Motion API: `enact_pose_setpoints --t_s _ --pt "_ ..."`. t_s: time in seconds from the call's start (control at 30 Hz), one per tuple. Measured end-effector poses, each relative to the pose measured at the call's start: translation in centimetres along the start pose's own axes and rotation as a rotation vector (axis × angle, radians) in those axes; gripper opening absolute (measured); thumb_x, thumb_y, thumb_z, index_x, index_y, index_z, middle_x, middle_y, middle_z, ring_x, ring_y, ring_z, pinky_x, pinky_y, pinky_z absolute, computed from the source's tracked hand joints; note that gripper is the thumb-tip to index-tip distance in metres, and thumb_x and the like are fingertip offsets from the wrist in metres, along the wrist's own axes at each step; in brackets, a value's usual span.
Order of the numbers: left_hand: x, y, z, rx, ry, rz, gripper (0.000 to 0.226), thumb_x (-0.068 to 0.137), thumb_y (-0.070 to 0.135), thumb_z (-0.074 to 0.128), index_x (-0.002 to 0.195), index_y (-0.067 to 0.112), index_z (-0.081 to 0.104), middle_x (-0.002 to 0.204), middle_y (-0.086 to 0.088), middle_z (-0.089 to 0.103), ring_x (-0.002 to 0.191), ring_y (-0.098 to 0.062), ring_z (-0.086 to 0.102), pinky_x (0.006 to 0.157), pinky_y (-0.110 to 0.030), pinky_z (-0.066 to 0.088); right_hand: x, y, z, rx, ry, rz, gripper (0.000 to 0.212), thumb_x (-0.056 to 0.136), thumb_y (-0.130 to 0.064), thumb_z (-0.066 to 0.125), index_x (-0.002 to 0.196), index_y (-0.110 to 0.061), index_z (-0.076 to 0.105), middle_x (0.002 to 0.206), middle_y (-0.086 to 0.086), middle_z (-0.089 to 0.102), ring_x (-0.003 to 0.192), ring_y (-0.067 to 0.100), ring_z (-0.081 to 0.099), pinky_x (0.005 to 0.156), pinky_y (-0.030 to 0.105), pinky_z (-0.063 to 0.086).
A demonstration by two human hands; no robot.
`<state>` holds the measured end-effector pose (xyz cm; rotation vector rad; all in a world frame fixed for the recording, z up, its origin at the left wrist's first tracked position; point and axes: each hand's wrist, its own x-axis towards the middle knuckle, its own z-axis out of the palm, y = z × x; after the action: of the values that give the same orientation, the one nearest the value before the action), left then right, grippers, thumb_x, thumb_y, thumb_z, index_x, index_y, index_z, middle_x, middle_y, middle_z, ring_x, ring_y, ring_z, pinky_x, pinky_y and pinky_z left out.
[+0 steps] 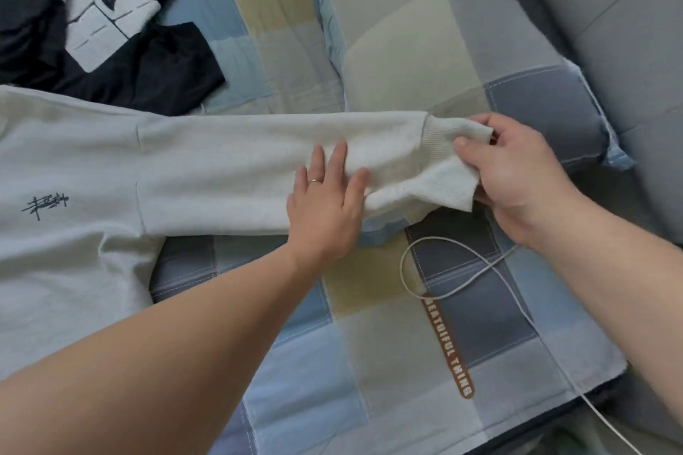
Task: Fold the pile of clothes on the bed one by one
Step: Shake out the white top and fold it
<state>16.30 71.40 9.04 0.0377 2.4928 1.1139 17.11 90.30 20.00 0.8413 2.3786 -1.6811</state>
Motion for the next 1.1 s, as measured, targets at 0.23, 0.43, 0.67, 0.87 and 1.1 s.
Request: enact_pose_setpoints --t_s 0.23,0.43,0.67,0.87,1.1 --pt "5.8 6.0 1.8 0.057 -0.030 -0.042 0.070 0.095 0.074 0.027 0.154 0.055 -0.006 0.167 0.010 -0.017 0.154 -0.028 -0.017 0.117 -0.069 -0.002 8.9 -1.5 -2.2 -0.341 0.169 -0.090 0.008 0.095 -0.016 0.060 0.094 -0.011 0.066 0.097 0.011 0.070 0.096 0.033 0.067 0.085 0.052 0.058" --pt "6.9 5.4 4.0 0.105 -0.152 -0.033 0.089 0.091 0.074 0.043 0.154 0.051 -0.015 0.167 0.008 -0.021 0.155 -0.028 -0.012 0.119 -0.066 0.006 10.2 0.3 -1.3 -0.836 0.320 -0.215 0.027 0.093 -0.019 0.064 0.116 -0.018 0.049 0.118 0.006 0.054 0.106 0.030 0.051 0.083 0.040 0.042" --pt "6.2 3.8 3.6 0.204 -0.156 0.114 0.088 0.096 0.062 0.048 0.157 0.044 -0.012 0.168 0.000 -0.017 0.155 -0.028 -0.009 0.122 -0.057 0.014 7.9 4.4 -2.5 -1.571 -0.198 -0.855 0.039 0.099 -0.034 0.052 0.138 -0.036 0.057 0.163 -0.005 0.032 0.151 0.029 0.027 0.112 0.060 0.014" --pt "4.4 3.5 2.6 0.326 -0.156 0.161 0.077 0.101 0.052 0.044 0.158 0.042 -0.007 0.169 0.002 -0.012 0.155 -0.029 -0.006 0.123 -0.057 0.010 4.3 4.4 -3.0 -1.539 -0.078 -0.439 0.057 0.104 -0.039 0.035 0.156 -0.045 0.015 0.168 -0.013 -0.009 0.155 0.024 -0.006 0.118 0.062 -0.002" --pt "-0.5 -1.1 -3.1 0.406 -0.127 0.190 0.074 0.101 0.045 0.047 0.160 0.039 0.003 0.170 0.000 -0.006 0.156 -0.028 -0.002 0.123 -0.053 0.011 -3.4 3.8 4.4 -1.100 -0.034 -0.542 0.055 0.091 -0.027 0.049 0.146 -0.029 0.046 0.164 -0.004 0.028 0.153 0.024 0.017 0.117 0.059 0.006"
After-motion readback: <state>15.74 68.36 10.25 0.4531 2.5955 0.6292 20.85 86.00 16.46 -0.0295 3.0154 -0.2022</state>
